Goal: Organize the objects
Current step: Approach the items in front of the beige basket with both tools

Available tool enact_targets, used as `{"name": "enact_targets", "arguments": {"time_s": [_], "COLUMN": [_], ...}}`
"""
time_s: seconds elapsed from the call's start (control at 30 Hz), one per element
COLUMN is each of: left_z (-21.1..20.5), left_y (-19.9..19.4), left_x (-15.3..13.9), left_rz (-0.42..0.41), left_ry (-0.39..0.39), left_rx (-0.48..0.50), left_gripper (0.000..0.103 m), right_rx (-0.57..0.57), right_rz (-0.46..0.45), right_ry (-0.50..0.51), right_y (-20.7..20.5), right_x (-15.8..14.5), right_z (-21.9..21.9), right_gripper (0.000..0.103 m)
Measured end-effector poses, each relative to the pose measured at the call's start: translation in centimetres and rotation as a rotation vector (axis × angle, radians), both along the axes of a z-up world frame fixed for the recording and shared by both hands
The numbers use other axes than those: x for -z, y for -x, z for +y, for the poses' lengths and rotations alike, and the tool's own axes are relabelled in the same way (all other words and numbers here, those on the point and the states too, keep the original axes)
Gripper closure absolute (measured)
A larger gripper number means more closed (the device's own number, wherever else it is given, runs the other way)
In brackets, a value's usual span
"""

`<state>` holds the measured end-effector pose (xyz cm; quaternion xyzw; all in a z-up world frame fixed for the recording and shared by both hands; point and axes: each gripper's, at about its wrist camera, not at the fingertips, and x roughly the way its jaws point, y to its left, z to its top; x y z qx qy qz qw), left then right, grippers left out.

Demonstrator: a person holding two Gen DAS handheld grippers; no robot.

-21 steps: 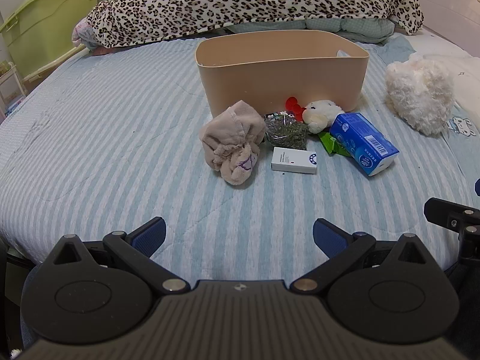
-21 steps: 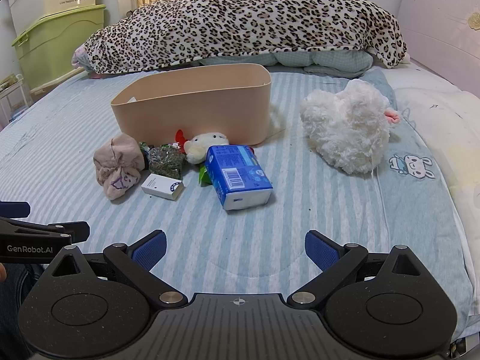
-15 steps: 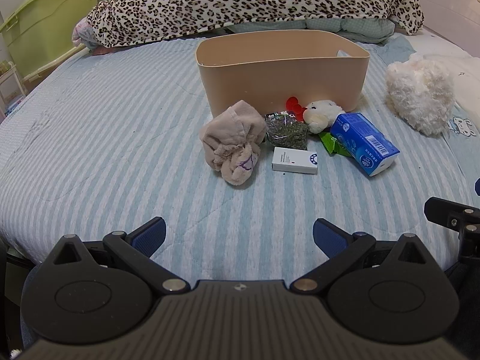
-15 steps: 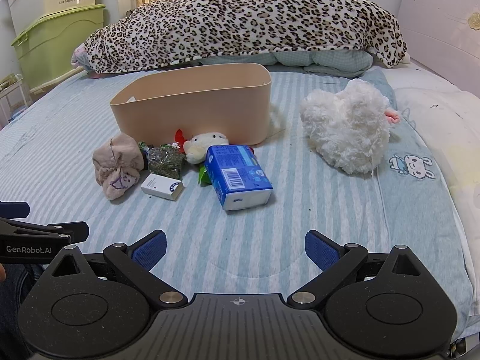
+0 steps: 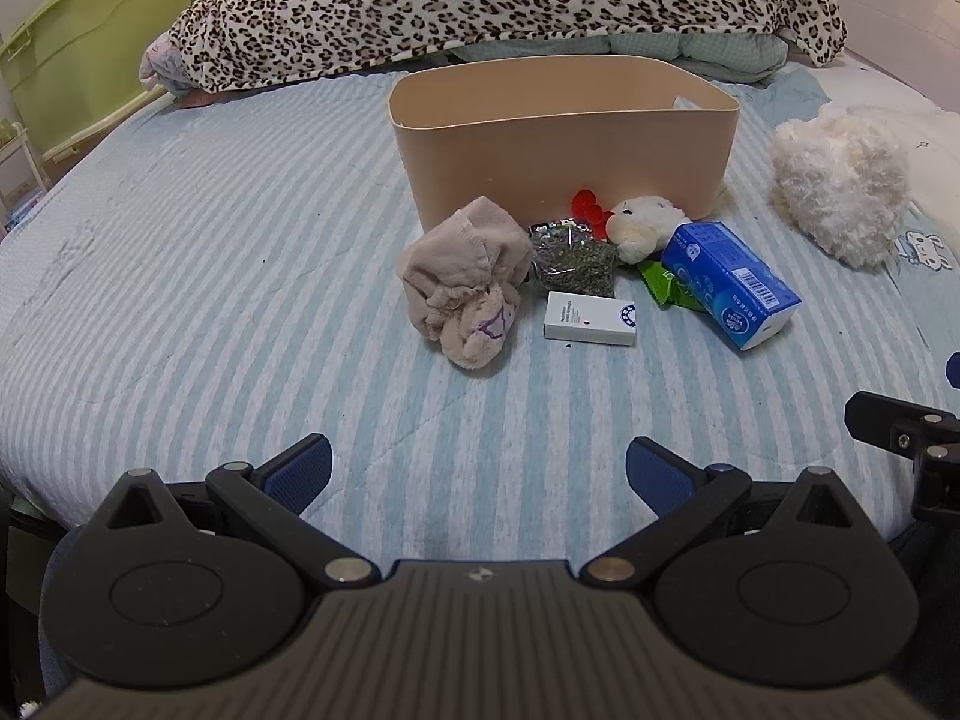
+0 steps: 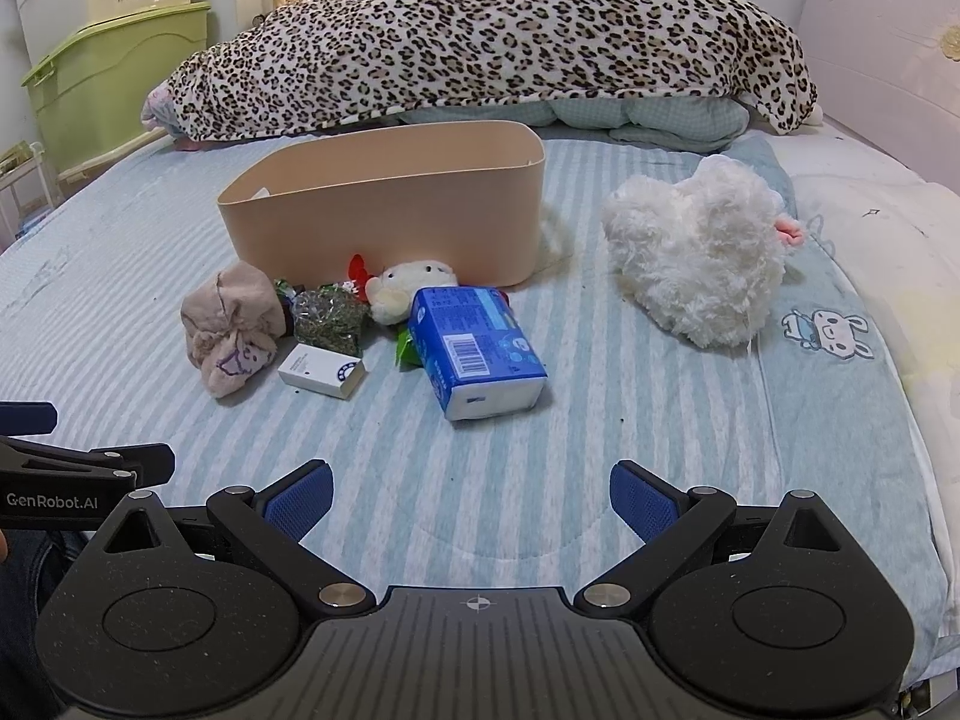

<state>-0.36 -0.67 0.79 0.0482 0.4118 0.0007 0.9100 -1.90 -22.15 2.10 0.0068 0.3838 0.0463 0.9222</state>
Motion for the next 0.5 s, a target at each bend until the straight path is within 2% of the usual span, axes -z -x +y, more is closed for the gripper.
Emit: {"name": "enact_targets", "arguments": {"time_s": [0.5], "left_z": [0.6], "left_y": [-1.5], "left_x": [0.1], "left_rz": [-0.016], "left_ry": [-0.001], "left_rx": [0.013], "left_gripper": [0.000], "right_rx": [-0.008], "right_rz": [0.005], "right_ry": [0.012], "right_y": [-1.7], "right_x": [0.4], "right_z": [0.5], "right_gripper": [0.003]}}
